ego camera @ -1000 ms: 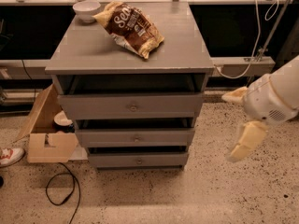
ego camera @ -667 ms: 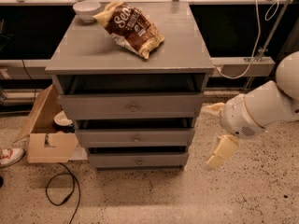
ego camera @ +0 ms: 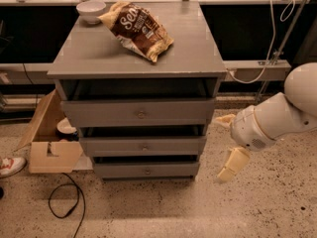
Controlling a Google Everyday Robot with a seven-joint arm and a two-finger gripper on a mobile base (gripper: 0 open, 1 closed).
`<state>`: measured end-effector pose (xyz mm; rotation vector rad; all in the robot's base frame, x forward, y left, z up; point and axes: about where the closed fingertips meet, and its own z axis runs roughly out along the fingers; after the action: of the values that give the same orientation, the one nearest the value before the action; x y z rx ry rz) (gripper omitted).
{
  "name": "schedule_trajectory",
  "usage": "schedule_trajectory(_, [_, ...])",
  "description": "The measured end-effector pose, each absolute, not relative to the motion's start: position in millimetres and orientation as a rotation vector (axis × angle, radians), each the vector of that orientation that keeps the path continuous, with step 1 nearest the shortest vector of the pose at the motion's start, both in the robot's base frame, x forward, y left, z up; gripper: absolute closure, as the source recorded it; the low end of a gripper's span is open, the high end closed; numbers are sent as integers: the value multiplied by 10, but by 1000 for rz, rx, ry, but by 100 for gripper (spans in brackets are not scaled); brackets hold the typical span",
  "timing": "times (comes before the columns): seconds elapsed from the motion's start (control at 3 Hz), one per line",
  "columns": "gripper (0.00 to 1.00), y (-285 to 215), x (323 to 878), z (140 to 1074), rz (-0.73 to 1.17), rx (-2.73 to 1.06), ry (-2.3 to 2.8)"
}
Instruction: Open middle drawer
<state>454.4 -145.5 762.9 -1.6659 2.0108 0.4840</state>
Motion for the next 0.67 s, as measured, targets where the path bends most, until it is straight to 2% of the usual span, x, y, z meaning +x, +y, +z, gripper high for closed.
schedule_trajectory(0.67, [0,-1284,4976,5956,475,-1830,1969])
